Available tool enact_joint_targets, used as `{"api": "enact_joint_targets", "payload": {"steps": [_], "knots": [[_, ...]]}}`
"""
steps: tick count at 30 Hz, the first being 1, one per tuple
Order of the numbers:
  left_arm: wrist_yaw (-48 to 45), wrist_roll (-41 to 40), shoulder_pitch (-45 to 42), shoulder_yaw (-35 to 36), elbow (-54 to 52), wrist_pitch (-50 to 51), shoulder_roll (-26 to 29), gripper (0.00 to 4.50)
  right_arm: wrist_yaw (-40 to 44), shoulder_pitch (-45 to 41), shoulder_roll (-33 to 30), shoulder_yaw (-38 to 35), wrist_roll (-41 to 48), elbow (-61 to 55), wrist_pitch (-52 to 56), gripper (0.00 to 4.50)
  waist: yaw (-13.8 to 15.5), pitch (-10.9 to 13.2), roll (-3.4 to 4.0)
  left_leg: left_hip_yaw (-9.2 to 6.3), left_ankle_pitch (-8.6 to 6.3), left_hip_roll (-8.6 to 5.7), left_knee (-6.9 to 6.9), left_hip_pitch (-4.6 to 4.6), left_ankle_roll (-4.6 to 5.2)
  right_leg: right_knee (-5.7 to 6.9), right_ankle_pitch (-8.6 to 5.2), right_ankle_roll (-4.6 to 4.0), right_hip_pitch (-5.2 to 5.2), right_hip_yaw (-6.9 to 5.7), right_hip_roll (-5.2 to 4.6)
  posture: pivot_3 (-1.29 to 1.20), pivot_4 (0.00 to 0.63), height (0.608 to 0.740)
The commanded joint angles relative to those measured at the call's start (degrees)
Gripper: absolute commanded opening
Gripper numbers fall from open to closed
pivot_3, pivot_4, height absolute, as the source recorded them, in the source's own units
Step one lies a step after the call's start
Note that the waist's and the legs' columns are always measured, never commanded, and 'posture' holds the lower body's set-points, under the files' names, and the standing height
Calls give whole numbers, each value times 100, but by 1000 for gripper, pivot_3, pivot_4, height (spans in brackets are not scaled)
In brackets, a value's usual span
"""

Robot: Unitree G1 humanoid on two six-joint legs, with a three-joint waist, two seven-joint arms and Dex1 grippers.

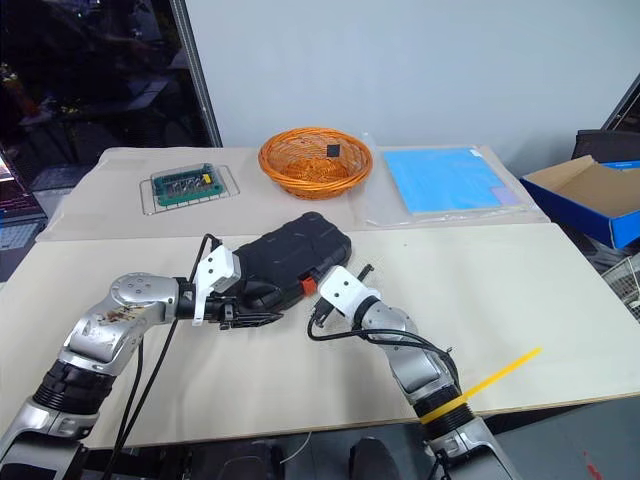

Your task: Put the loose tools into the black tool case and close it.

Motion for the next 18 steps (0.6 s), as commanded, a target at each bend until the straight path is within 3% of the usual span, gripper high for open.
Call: {"api": "enact_joint_targets", "payload": {"steps": [1,10,18], "knots": [[74,75,2,-15,75,-30,-77,3285,287,183,-124,405,-385,686,125,39,1,-4,1,0,0,0,-2,1,0,-1,0,0,0,0,0,0,150,740],[81,141,20,4,142,-131,-130,3285,586,-54,-415,546,-710,556,-310,39,10,-17,2,2,0,-9,-67,26,-1,-25,-2,-2,1,0,-18,0,150,740],[105,140,64,46,143,-137,-152,3285,919,134,608,-1108,2033,-817,1230,39,53,-6,11,1,1,-5,-75,6,0,-24,-3,-4,-3,-1,-14,0,150,740]]}}
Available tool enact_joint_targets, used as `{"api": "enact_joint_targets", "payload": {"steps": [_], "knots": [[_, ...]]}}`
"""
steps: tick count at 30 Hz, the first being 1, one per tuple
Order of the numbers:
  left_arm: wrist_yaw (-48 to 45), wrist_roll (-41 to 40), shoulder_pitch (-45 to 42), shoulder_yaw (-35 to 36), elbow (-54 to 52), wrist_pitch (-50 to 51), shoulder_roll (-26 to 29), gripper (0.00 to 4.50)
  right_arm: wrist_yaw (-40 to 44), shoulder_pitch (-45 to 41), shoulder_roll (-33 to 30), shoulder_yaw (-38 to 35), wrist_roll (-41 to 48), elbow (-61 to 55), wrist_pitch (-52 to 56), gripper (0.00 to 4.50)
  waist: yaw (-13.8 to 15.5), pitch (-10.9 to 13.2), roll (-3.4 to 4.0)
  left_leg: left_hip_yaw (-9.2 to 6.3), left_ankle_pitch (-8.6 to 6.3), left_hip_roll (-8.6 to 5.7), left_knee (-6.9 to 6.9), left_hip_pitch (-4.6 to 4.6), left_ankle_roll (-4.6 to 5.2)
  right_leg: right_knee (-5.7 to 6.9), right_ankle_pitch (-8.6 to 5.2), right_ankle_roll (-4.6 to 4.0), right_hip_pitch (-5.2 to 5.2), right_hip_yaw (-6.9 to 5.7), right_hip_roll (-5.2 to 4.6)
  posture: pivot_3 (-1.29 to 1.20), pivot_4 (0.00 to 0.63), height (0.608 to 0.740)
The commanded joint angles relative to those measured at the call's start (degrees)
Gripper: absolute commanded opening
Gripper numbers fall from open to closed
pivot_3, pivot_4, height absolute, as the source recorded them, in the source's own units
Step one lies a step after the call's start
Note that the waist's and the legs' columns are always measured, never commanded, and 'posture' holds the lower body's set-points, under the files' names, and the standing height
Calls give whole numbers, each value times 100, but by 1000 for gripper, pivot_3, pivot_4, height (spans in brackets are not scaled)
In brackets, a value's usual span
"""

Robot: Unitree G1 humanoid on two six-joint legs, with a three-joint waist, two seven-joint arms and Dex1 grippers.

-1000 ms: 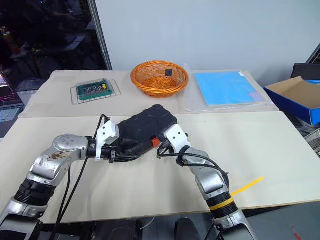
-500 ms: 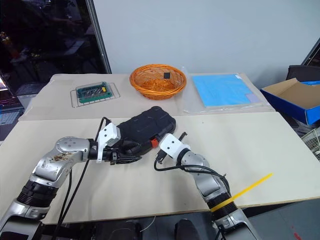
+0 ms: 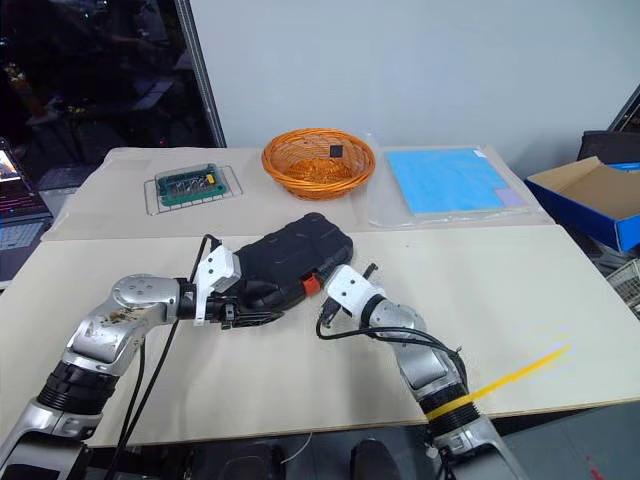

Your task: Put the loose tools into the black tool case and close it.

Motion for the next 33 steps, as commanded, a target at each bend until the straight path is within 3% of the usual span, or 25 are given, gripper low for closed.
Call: {"api": "enact_joint_targets", "payload": {"steps": [1,4,11,22,33], "knots": [[97,66,47,-37,31,30,-59,3285,299,72,241,-547,1229,-721,796,39,31,6,6,1,1,-2,0,-20,1,1,0,0,-3,0,0,0,150,740],[87,70,74,-29,17,32,-58,3285,392,118,238,-698,1586,-1063,1151,39,126,11,12,8,5,-6,1,-51,7,1,1,1,-30,1,-1,0,150,740],[76,106,73,-36,22,48,-78,3285,471,41,-117,-329,1274,-1013,1533,39,150,10,12,42,31,-20,-1,-126,52,3,0,-5,-93,1,9,0,150,740],[98,81,140,-48,-45,96,-62,3285,686,53,-651,98,1015,-824,2473,39,132,6,7,45,26,-14,-1,-114,49,3,-28,12,-85,0,18,0,150,740],[187,65,181,-67,-59,124,-115,3285,840,-365,-948,864,169,-84,2064,39,111,-21,-7,50,24,-5,-2,-47,46,2,-38,-1,-59,-1,19,0,150,740]]}}
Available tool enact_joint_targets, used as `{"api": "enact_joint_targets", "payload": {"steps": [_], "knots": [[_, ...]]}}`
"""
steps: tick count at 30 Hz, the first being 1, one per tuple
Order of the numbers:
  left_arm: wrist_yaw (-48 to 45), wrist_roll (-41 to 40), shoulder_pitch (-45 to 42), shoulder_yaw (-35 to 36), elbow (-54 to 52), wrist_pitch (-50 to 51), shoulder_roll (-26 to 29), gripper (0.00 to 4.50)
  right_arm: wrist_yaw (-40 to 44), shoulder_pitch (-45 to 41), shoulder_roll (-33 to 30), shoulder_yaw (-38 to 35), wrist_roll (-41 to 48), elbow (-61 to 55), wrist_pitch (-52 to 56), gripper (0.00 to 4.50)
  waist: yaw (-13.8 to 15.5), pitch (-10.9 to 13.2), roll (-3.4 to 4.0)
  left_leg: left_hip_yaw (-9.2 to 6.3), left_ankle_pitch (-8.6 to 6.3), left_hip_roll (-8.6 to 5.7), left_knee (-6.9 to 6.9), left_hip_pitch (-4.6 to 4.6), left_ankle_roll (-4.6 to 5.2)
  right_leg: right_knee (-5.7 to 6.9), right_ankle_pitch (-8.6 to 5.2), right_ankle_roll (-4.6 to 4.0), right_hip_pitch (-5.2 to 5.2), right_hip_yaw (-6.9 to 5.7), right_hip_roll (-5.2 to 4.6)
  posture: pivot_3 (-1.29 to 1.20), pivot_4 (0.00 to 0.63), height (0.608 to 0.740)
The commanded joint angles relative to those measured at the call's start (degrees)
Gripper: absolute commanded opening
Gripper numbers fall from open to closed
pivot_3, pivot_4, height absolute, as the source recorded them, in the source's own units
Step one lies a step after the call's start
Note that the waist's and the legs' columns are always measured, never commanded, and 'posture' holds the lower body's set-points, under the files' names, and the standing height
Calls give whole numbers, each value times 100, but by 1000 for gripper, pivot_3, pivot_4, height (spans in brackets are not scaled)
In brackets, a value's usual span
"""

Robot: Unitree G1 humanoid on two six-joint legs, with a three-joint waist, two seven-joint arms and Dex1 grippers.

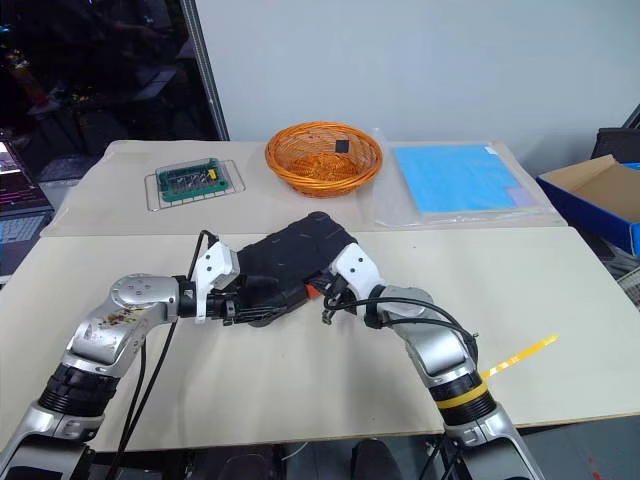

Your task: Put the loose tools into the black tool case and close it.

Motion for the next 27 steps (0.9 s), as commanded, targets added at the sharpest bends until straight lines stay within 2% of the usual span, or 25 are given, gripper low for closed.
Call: {"api": "enact_joint_targets", "payload": {"steps": [1,2,6,8,9,10,13,16,17,18,20,21,23,25,27], "knots": [[-15,69,94,-145,92,84,-19,3285,-36,183,-24,333,-381,727,22,39,0,-1,-1,-1,-3,2,0,10,-5,0,0,-1,9,-1,0,0,150,740],[-36,71,86,-132,126,48,-12,3285,-88,164,25,268,-367,761,-45,39,0,-1,-1,-1,-25,2,-1,21,-42,0,0,-1,19,-1,-2,0,150,740],[-75,68,159,5,149,-210,45,3285,-380,282,183,-197,-240,441,-632,39,7,1,1,-10,-28,5,-2,35,-47,-1,-1,-3,31,-4,-2,0,150,740],[56,-136,270,263,-71,-249,-46,3285,-557,583,505,-857,351,-198,-1134,39,10,3,1,-12,-28,5,-2,25,-47,-1,-1,-3,23,-3,-5,0,150,740],[117,-285,338,444,-162,-270,-103,3285,-557,721,654,-1095,617,-456,-1477,39,14,4,2,-13,-28,5,-5,12,-46,-2,-1,-2,13,-2,-5,0,150,740],[128,-671,441,752,-308,-452,-348,3285,-242,947,494,-1264,1019,-915,-1236,39,20,14,8,-13,-27,5,-6,-8,-45,0,0,-3,16,-1,-5,0,150,740],[158,-854,617,1125,-474,-502,-307,3285,10,1273,277,-1494,1410,-1581,-1072,39,24,42,13,-13,-2,-3,-3,-98,-3,6,44,14,-55,7,-7,0,150,740],[122,-1906,1163,1749,-1304,454,-8,4019,394,2061,-725,-2160,1953,-2611,-272,837,19,53,-1,-14,-12,-5,-4,-122,-8,-6,44,15,-68,-4,3,0,150,740],[108,-2092,1417,1925,-1530,610,103,4384,537,2350,-1041,-2406,2131,-2870,-63,1177,21,53,-1,-15,-18,-4,-4,-124,-8,-6,40,17,-68,-6,2,0,150,740],[92,-2124,1660,2077,-1657,642,227,4500,642,2597,-1316,-2611,2260,-3053,80,1506,24,53,-2,-16,-35,-3,-3,-119,-12,-6,29,18,-63,-7,-1,0,150,740],[33,-2270,2047,2391,-1792,740,469,4500,776,2987,-1793,-2936,2433,-3335,301,2303,29,57,-5,-16,-58,-4,-4,-102,-7,-9,7,18,-44,-9,-5,0,150,740],[19,-2345,2306,2582,-1914,785,575,4500,942,3295,-2041,-3283,2558,-3451,397,2536,24,61,-4,-16,-60,-6,-3,-100,-8,-9,3,16,-45,-10,-3,0,150,740],[-62,-2433,2796,2891,-2095,808,727,4500,1217,3852,-2370,-3979,2738,-3540,515,3322,26,73,-7,-15,-59,-3,-3,-99,-9,-9,-5,8,-49,-10,1,0,150,740],[-98,-2406,3245,3136,-2182,717,785,4500,1408,4351,-2505,-4608,2816,-3494,488,3930,37,75,-10,-15,-60,0,-3,-79,-9,-6,-29,27,-36,-11,4,0,150,740],[-105,-2246,3669,3349,-2191,543,808,4500,1560,4813,-2507,-5093,2814,-3509,390,4460,57,75,-10,-13,-59,0,-3,-71,-12,-6,-53,2,-32,-10,0,0,150,740]]}}
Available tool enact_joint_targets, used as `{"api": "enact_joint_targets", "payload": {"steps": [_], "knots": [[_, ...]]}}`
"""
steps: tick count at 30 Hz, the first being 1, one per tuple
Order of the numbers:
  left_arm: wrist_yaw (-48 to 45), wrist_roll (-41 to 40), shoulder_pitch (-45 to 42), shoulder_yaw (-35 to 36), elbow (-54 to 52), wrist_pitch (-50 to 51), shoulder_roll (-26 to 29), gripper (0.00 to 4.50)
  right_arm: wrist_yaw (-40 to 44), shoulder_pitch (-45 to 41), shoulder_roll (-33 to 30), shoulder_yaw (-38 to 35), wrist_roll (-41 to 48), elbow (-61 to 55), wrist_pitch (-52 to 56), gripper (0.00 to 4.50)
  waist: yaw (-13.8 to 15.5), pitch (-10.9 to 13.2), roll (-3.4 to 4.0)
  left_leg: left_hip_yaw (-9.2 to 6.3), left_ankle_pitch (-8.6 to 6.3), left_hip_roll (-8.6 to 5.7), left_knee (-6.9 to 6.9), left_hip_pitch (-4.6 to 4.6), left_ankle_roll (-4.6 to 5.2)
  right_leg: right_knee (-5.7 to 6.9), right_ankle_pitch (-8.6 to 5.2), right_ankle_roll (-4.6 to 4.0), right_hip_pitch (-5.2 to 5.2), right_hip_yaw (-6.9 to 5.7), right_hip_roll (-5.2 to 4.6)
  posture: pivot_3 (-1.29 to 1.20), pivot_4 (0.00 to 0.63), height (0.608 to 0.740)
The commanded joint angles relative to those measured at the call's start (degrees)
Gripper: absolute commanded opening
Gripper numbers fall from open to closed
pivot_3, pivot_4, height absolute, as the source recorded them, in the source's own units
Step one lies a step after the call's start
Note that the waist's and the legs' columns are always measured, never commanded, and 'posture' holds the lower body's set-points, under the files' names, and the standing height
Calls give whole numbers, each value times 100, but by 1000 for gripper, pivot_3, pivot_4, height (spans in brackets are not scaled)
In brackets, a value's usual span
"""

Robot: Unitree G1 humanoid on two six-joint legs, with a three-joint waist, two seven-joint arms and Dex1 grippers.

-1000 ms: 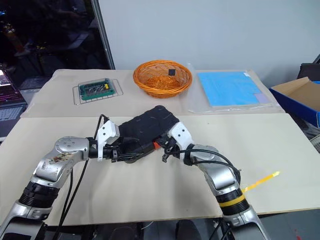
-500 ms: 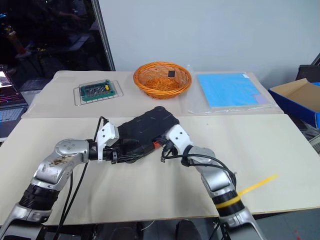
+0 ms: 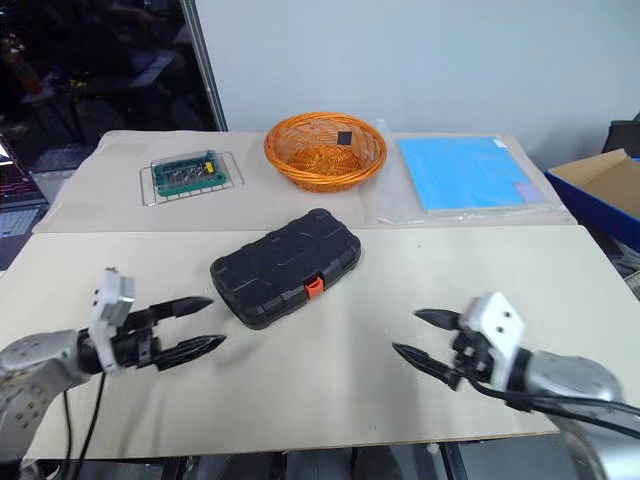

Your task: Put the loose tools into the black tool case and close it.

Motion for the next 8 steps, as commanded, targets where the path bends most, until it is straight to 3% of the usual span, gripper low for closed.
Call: {"api": "enact_joint_targets", "payload": {"steps": [1,8], "knots": [[-89,135,493,425,-202,-302,90,4500,260,486,-8,-872,154,-199,-147,4460,17,1,-2,0,2,0,1,3,-3,1,2,-2,0,0,-1,0,150,740],[-212,183,1122,620,-145,-580,82,4500,248,845,91,-1381,241,-397,-194,4460,35,2,-4,-5,-24,3,6,36,-50,0,7,-9,-1,2,-9,0,150,740]]}}
